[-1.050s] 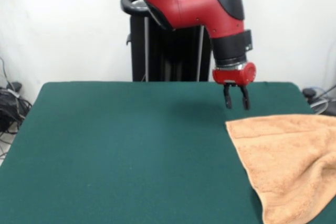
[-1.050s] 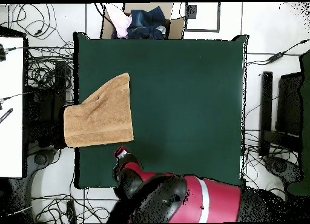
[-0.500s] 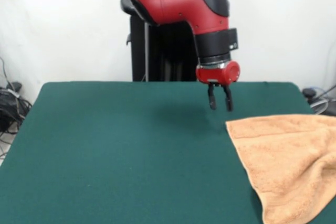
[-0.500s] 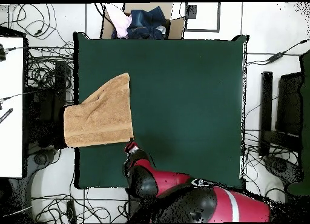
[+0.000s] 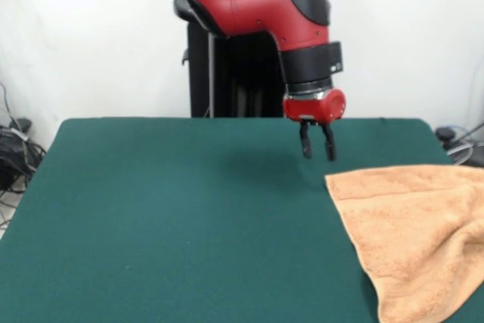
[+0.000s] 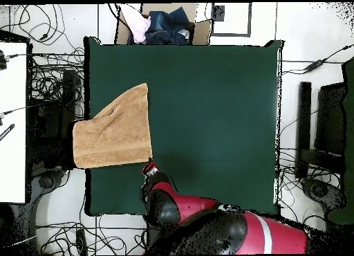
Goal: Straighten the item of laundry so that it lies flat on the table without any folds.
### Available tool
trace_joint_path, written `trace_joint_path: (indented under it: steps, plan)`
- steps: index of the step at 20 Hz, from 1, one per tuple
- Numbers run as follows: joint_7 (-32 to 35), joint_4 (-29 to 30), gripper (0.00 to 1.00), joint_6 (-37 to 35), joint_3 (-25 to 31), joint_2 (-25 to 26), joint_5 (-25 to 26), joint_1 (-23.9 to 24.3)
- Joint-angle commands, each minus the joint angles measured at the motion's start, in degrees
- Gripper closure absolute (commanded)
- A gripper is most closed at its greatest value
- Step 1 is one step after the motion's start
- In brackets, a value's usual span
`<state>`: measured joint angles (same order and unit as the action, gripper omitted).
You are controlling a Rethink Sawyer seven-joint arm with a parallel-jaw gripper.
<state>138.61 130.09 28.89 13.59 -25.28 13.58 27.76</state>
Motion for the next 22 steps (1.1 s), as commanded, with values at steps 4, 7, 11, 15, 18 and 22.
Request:
trace_joint_path:
  steps: [4, 7, 11, 15, 18, 22]
  plan:
    - [6.8, -8.4, 0.0, -0.5, 1.1, 5.3, -2.4, -4.7]
    - [7.6, -7.6, 0.0, 0.4, 0.8, 4.8, -3.1, -5.8]
    - [7.4, -8.6, 0.0, 1.1, -0.3, 5.7, -3.1, -6.7]
    - [7.0, -9.4, 0.0, 1.6, -1.2, 6.4, -2.5, -6.4]
    - [7.1, -10.0, 0.0, 1.7, -1.7, 6.8, -3.2, -6.6]
    - [6.2, -11.1, 0.0, 0.1, -1.6, 7.1, -2.2, -4.8]
